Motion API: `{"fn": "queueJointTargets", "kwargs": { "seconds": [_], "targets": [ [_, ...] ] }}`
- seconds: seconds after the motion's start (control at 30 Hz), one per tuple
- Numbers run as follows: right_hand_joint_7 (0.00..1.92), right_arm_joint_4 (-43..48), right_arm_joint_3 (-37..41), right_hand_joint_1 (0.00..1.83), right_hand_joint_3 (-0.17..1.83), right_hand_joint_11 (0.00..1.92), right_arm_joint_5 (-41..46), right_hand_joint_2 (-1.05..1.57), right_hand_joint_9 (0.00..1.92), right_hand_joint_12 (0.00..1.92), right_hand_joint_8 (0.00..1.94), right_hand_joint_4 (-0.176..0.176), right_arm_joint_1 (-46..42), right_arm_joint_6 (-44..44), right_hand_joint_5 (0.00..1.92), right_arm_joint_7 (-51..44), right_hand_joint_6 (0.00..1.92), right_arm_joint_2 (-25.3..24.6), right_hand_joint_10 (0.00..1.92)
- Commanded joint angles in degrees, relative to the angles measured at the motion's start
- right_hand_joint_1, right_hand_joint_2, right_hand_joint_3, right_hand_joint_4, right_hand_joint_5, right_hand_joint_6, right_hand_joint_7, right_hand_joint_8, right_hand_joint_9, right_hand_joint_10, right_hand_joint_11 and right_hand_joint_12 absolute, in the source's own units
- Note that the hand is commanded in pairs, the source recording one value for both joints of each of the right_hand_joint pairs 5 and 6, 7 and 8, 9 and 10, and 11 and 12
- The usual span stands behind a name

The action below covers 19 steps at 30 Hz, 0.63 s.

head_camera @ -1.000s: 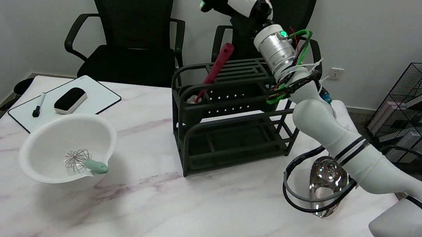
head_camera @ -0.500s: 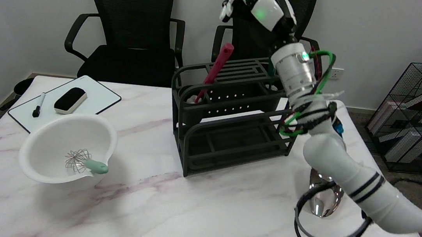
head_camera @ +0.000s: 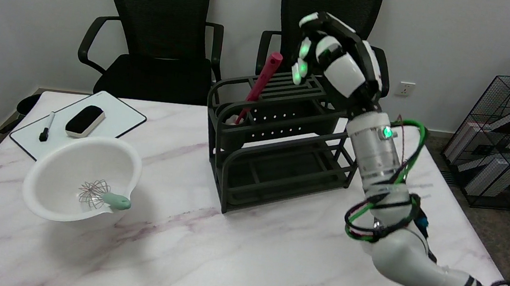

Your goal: Place the pink sponge bottle brush into the kitchen storage rack.

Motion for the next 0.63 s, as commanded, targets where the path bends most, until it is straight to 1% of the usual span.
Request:
{"fn": "queueJointTargets", "kwargs": {
  "seconds": [0.03, 0.1, 0.27, 0.5, 0.63],
  "targets": [
    [1.33, -1.10, -0.74, 0.95, 1.31, 1.45, -11.08, 1.03, 1.45, 1.45, 1.33, 0.000, -18.48, 21.70, 0.95, -0.12, 0.95, -0.70, 1.45],
    [1.33, -3.17, -1.51, 0.95, 1.33, 1.45, -10.48, 1.03, 1.45, 1.45, 1.33, 0.000, -19.05, 24.57, 0.95, -0.04, 0.95, -0.98, 1.45],
    [1.33, -5.77, -2.20, 0.94, 1.37, 1.45, -9.83, 1.00, 1.44, 1.45, 1.33, 0.000, -18.97, 28.29, 0.97, 1.19, 0.97, -0.83, 1.44],
    [1.33, -12.49, -1.54, 0.94, 1.32, 1.45, -9.85, 1.04, 1.45, 1.45, 1.33, 0.000, -18.73, 33.51, 0.96, 13.58, 0.96, 0.24, 1.45],
    [1.34, -13.79, -0.99, 0.94, 1.30, 1.45, -9.92, 1.06, 1.46, 1.45, 1.34, 0.000, -18.72, 34.04, 0.95, 17.02, 0.95, 1.98, 1.46]
  ]
}}
